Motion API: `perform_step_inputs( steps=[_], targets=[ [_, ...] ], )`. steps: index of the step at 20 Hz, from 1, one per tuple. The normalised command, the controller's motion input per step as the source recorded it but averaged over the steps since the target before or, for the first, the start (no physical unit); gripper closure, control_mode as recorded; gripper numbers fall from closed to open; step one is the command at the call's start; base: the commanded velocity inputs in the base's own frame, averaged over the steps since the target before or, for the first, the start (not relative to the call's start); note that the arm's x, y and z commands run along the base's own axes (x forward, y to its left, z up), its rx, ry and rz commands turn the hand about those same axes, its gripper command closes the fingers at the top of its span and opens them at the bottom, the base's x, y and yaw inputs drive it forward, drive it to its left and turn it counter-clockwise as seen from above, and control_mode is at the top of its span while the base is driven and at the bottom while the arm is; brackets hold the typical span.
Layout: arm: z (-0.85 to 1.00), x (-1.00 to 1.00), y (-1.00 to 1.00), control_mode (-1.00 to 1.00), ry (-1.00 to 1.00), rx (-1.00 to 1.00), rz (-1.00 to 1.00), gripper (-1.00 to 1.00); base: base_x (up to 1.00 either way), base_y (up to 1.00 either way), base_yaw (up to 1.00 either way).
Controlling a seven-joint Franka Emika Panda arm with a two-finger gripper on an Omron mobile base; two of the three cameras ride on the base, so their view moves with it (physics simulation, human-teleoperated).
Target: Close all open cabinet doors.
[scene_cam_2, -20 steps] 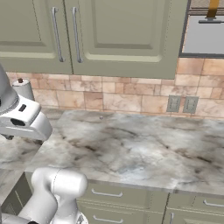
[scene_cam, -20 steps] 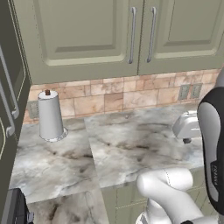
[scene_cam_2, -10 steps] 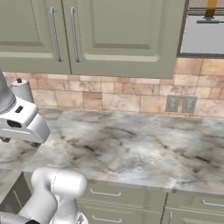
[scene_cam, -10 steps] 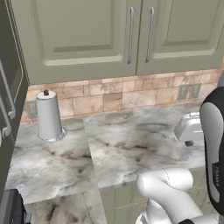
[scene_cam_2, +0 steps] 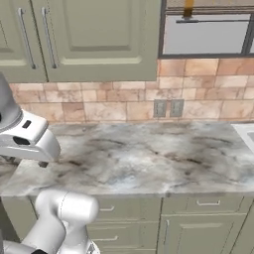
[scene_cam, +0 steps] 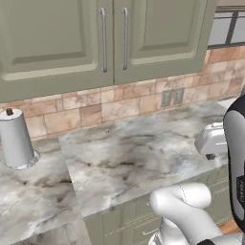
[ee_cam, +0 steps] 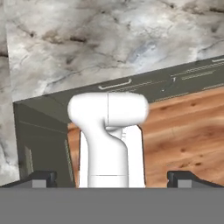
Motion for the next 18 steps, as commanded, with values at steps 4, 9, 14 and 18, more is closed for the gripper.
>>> perform_step_inputs(
  steps=[4,9,14,18],
  targets=[
    [0.0,0.0,0.0,1.0,0.0,0.0,0.0,-1.0,0.0,-0.41,-0.52],
    [0.0,0.0,0.0,1.0,0.0,0.0,0.0,-1.0,0.0,-0.33,-0.68],
    [0.0,0.0,0.0,1.0,0.0,0.0,0.0,-1.0,0.0,-0.34,-0.75],
    [0.0,0.0,0.0,1.0,0.0,0.0,0.0,-1.0,0.0,-0.27,-0.74]
  ],
)
